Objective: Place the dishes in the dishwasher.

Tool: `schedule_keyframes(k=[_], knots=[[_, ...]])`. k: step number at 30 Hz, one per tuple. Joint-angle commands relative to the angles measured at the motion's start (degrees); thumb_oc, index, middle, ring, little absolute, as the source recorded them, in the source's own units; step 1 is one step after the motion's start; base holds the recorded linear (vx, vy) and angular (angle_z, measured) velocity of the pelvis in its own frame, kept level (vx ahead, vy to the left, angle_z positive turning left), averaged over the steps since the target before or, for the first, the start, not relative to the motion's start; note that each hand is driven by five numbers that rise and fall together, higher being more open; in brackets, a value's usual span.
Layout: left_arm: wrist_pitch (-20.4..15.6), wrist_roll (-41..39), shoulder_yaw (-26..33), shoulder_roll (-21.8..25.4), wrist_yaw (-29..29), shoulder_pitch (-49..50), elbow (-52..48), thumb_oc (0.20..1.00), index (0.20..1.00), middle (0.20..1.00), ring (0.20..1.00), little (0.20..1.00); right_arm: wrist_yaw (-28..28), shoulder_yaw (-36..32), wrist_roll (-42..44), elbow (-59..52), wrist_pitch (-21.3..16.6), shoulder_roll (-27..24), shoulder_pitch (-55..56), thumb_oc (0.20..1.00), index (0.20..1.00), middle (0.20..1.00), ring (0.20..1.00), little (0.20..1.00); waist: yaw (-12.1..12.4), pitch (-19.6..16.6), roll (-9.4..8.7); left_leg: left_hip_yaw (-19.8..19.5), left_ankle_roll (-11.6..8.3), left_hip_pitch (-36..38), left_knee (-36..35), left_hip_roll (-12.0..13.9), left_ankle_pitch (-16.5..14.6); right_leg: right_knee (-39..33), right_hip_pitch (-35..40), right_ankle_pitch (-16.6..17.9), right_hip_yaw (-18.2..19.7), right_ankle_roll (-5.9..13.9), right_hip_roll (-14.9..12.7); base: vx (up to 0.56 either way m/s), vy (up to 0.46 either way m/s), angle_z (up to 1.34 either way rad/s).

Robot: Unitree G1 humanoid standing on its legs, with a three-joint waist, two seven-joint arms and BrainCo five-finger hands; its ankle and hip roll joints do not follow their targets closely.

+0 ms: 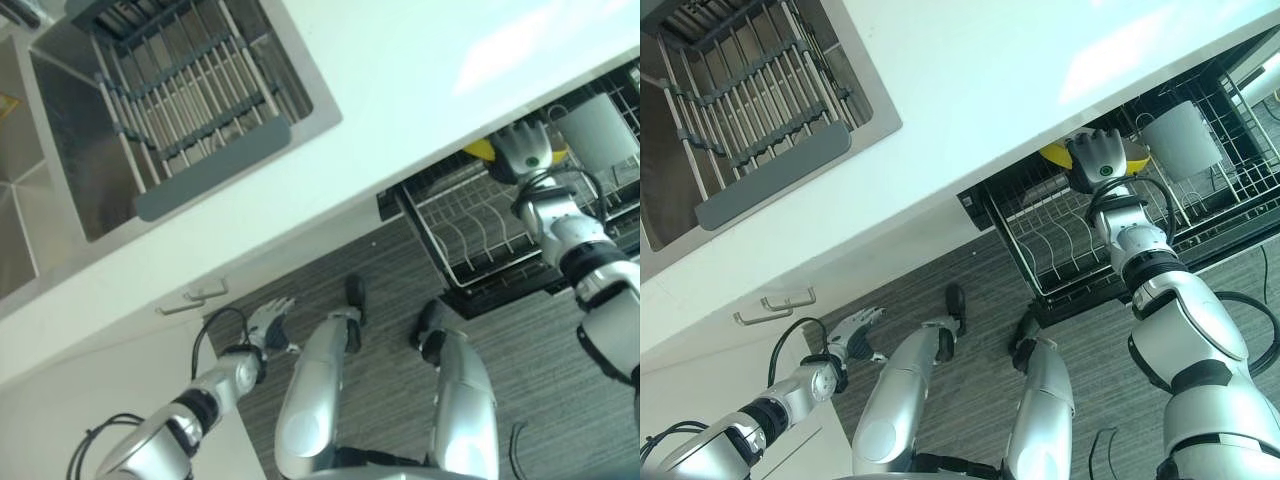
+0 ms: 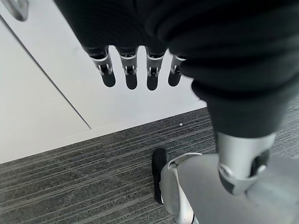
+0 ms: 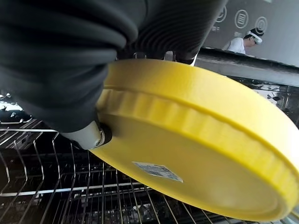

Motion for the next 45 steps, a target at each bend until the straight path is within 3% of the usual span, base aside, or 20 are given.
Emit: schedule_keyframes(k=[1,8,9,10,12,13,14,16,21,25,29,33,35,37,41,45], knots=[[-1.6,-1.6,-2.1,-0.1,2.3,3.6,-3.1,1.000,1.000,1.000,1.000,1.000,-3.4,1.8,1.7,1.6,1.6,-2.5,-6.8,0.200,0.200,0.200,0.200,0.200,1.4,-1.6,2.18,-4.0,-0.96,2.0,-2.6,-2.2,-3.4,5.7,-1.0,-3.0,2.2,1.67,3.0,0.00,0.000,0.00],[-1.3,-2.1,-2.9,-0.9,3.2,3.2,-4.0,1.000,1.000,1.000,1.000,1.000,-3.2,1.8,3.5,3.0,0.9,-0.9,-6.6,0.200,0.200,0.200,0.200,0.200,2.0,-1.6,3.02,-4.0,-1.04,-0.5,-2.9,-2.6,-2.7,6.2,-3.3,-3.0,1.8,1.52,2.8,0.00,0.000,0.00],[-1.4,-2.1,-2.9,-0.8,3.1,3.3,-4.1,1.000,1.000,1.000,1.000,1.000,-2.6,1.7,4.0,2.9,0.3,-0.8,-6.5,0.561,0.561,0.561,0.561,0.561,2.0,-1.6,3.05,-4.0,-1.09,-0.7,-2.9,-2.6,-2.6,6.2,-3.5,-3.0,1.8,1.52,2.8,0.00,0.000,0.00],[-1.3,-2.0,-2.9,-0.7,3.2,3.4,-4.2,1.000,1.000,1.000,1.000,1.000,-1.8,1.5,4.4,2.9,-0.7,-0.6,-6.3,1.000,1.000,1.000,1.000,1.000,2.1,-1.6,3.08,-4.0,-1.11,-0.8,-3.0,-2.6,-2.6,6.1,-3.6,-3.0,1.7,1.50,2.8,0.00,0.000,0.00],[-1.3,-1.9,-2.9,-0.8,3.4,3.6,-4.1,1.000,1.000,1.000,1.000,1.000,1.5,1.1,6.9,3.1,-4.9,-0.1,-6.0,1.000,1.000,1.000,1.000,1.000,2.1,-1.6,3.12,-4.0,-1.18,-1.0,-3.1,-2.6,-2.5,6.0,-3.8,-2.9,1.7,1.55,2.7,0.00,0.000,0.00],[-1.3,-2.0,-2.9,-0.9,3.4,3.6,-4.1,1.000,1.000,1.000,1.000,1.000,7.0,0.4,14.5,3.5,-7.9,0.9,-5.3,1.000,1.000,1.000,1.000,1.000,2.2,-1.6,3.17,-4.0,-1.23,-1.2,-3.2,-2.6,-2.5,5.8,-4.0,-2.8,1.7,1.51,2.7,0.00,0.000,0.00],[-1.2,-2.1,-2.8,-0.9,3.3,3.5,-4.3,1.000,1.000,1.000,1.000,1.000,14.8,-1.4,22.5,3.9,-8.3,2.1,-4.5,1.000,1.000,1.000,1.000,1.000,2.1,-1.6,3.18,-3.7,-1.31,-1.2,-3.3,-2.5,-2.5,5.7,-4.1,-2.8,1.8,1.42,2.7,0.00,0.000,0.00],[-0.4,-2.3,-2.1,-1.0,2.2,3.1,-5.5,1.000,1.000,1.000,1.000,1.000,25.0,-5.1,27.1,6.4,-7.1,3.8,-1.2,1.000,1.000,1.000,1.000,1.000,1.9,-1.6,3.31,-3.1,-1.35,-1.1,-3.9,-2.2,-2.2,5.5,-4.3,-2.6,1.8,1.26,2.6,-0.02,0.033,-0.02],[2.1,-4.5,-1.9,-0.9,0.0,1.2,-8.1,1.000,1.000,1.000,1.000,1.000,36.2,-10.3,26.2,10.7,1.6,5.5,2.3,1.000,1.000,1.000,1.000,1.000,1.4,-1.6,3.46,-3.0,-1.01,-1.1,-4.0,-2.2,-2.1,5.7,-4.6,-2.5,2.1,1.00,2.7,0.00,0.006,0.00],[2.3,-5.1,-2.1,-0.9,-0.3,0.7,-7.8,1.000,1.000,1.000,1.000,1.000,34.3,-11.3,27.2,9.8,0.8,5.7,1.6,1.000,1.000,1.000,1.000,1.000,1.2,-1.6,3.57,-3.0,-1.00,-1.2,-4.6,-2.4,-1.5,5.6,-4.8,-2.3,2.2,1.02,3.0,-0.04,0.025,0.00],[1.9,-5.1,-1.8,-1.4,0.2,1.7,-7.2,1.000,1.000,1.000,1.000,1.000,28.1,-12.3,32.6,8.3,-0.2,6.1,2.0,1.000,1.000,1.000,1.000,1.000,0.9,-1.6,3.65,-2.7,-1.08,0.2,-5.8,-2.5,-1.1,4.9,-3.9,-2.0,2.6,1.09,3.4,-0.02,0.046,-0.01],[2.5,-6.0,-0.8,-2.5,-0.1,2.4,-6.9,1.000,1.000,1.000,1.000,1.000,22.5,-19.8,58.2,4.7,-1.1,8.5,3.3,1.000,1.000,1.000,1.000,1.000,-0.2,-1.6,3.91,-2.0,-1.38,2.9,-7.0,-2.4,-1.1,3.9,-2.1,-2.2,3.6,0.90,4.0,-0.04,0.095,-0.05],[2.7,-6.0,0.0,-3.0,-0.4,2.7,-6.8,1.000,1.000,1.000,1.000,1.000,24.9,-23.5,69.8,2.4,-3.4,10.3,4.5,1.000,1.000,1.000,1.000,1.000,-0.7,-1.6,3.85,-1.7,-1.53,4.2,-7.6,-2.4,-1.1,3.3,-1.2,-2.3,4.1,0.79,4.3,-0.03,0.083,-0.08],[2.9,-6.3,1.3,-3.4,-1.1,2.8,-5.8,1.000,1.000,1.000,1.000,1.000,28.9,-27.9,75.3,-2.0,-6.6,13.1,7.1,1.000,1.000,1.000,1.000,1.000,-1.7,-1.6,3.22,-1.2,-1.82,6.8,-8.4,-2.3,-1.3,1.8,1.1,-2.3,4.7,0.89,4.9,-0.03,0.056,-0.12],[2.7,-6.3,3.3,-4.8,-1.4,3.4,-3.3,1.000,1.000,1.000,1.000,1.000,33.5,-30.9,80.4,-8.4,-10.7,16.4,13.3,1.000,1.000,1.000,1.000,1.000,-3.6,-1.6,2.16,-0.3,-2.08,12.1,-9.1,-2.0,-1.9,-0.4,6.0,-2.2,5.1,0.97,5.0,-0.02,0.056,-0.17],[3.1,-6.4,5.3,-5.7,-2.6,4.1,-0.6,1.000,1.000,1.000,1.000,1.000,34.5,-31.5,83.1,-14.5,-12.1,19.3,19.2,1.000,1.000,1.000,1.000,1.000,-5.4,-1.6,0.81,0.4,-2.18,19.4,-9.8,-1.7,-3.1,-3.1,13.3,-2.2,5.2,1.11,4.7,0.02,0.031,-0.10]])
